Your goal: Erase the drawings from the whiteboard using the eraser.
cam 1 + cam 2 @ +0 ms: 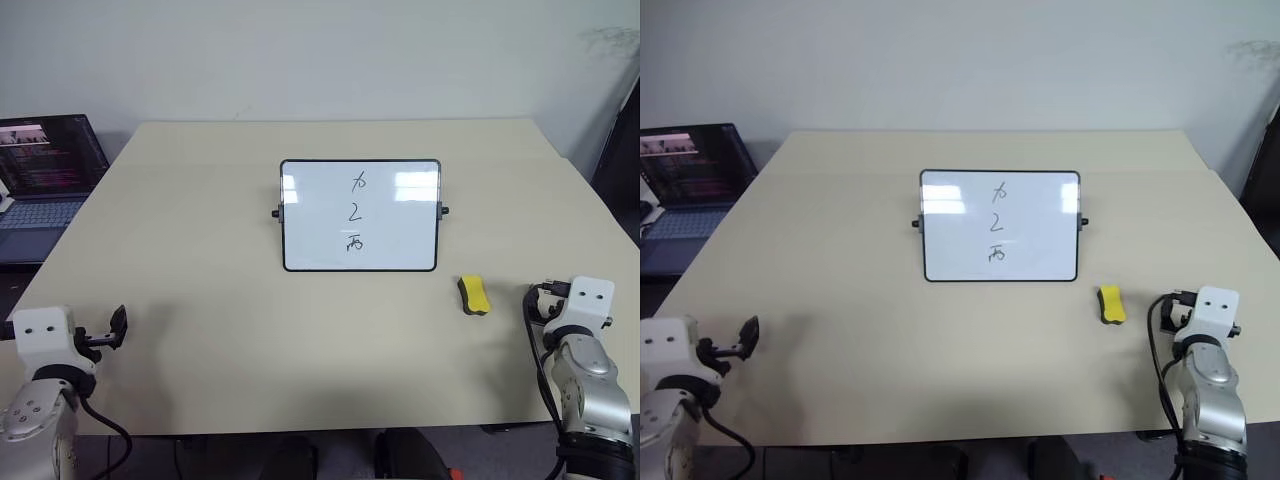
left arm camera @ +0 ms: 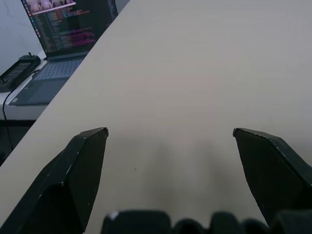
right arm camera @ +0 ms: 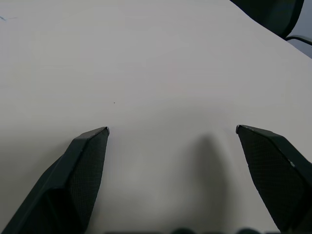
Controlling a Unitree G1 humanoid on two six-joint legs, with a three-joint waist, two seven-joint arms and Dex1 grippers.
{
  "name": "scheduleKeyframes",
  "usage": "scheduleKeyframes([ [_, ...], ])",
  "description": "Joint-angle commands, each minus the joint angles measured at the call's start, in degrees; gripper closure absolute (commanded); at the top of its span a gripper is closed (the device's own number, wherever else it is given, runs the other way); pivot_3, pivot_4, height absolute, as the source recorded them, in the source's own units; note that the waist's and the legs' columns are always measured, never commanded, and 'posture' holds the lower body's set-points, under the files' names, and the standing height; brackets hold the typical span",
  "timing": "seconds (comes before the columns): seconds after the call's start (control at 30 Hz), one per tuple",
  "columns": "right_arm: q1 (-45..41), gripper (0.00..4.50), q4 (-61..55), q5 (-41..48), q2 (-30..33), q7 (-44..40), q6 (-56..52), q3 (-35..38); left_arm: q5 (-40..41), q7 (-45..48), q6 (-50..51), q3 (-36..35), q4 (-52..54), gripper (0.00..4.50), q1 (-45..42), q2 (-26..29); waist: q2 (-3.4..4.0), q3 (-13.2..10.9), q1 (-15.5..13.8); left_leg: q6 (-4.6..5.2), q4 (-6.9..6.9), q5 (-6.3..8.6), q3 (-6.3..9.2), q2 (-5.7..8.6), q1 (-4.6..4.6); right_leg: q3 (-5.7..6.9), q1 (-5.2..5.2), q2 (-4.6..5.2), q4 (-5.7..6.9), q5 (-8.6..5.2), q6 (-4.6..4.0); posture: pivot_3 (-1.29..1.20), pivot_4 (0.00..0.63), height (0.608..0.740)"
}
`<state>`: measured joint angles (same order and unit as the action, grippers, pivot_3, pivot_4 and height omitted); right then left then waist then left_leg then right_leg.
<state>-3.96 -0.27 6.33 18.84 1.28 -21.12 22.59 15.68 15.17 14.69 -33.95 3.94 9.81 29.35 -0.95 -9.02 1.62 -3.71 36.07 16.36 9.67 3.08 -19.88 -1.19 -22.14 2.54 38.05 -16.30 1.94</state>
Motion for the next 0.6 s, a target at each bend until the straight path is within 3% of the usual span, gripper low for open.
scheduleKeyframes([
  [0.03, -1.3, 0.02, 2.0, 0.4, 2.6, -0.5, 2.0, 2.8, 0.3, -1.1, 0.3, 1.3, 1.7, 0.00, -2.3, -0.9, 0.03, 0.0, 0.0, 0.00, 0.00, 0.00, 0.00, 0.00, 0.00, 0.01, 0.00, 0.00, -0.01, 0.00, 0.00, 0.00, 0.150, 0.740],
  [0.2, -1.2, 0.02, 3.8, 0.7, 3.2, 0.6, 4.0, 4.7, 1.3, 1.8, 2.8, 5.9, -0.5, 0.00, -10.8, 0.7, 0.02, 0.0, -0.4, -0.01, 0.00, 0.00, 0.06, 0.02, -0.03, 0.05, -0.01, 0.00, 0.02, 0.01, 0.00, 0.00, 0.150, 0.740],
  [0.3, -0.5, 0.02, 0.8, 0.3, 1.3, 2.2, 3.8, 4.0, 3.9, 8.2, 6.2, 9.4, -3.0, 0.00, -24.7, 6.5, -0.13, -0.2, -0.7, -0.02, 0.00, -0.01, 0.12, 0.05, -0.08, 0.12, -0.03, -0.01, 0.05, 0.01, 0.00, 0.00, 0.150, 0.740],
  [0.4, -0.7, 0.02, 1.0, 0.4, 1.4, 2.4, 4.2, 4.5, 4.4, 10.9, 8.4, 12.4, -4.0, 0.00, -32.6, 8.5, -0.12, -0.2, -0.4, -0.07, 0.04, -0.04, 0.17, 0.09, -0.17, 0.16, -0.05, -0.28, -0.01, 0.11, -0.04, 0.00, 0.150, 0.740],
  [0.6, -0.3, 0.02, -0.1, 0.5, 1.6, 2.6, 4.1, 4.9, 8.2, 18.2, 12.9, 16.9, -3.8, 0.00, -44.0, 10.2, 0.10, -0.1, 1.0, -0.05, -0.01, 0.09, -0.52, 0.00, -0.02, -0.70, -0.18, -0.24, -0.02, 0.04, 0.22, 0.00, 0.150, 0.740],
])
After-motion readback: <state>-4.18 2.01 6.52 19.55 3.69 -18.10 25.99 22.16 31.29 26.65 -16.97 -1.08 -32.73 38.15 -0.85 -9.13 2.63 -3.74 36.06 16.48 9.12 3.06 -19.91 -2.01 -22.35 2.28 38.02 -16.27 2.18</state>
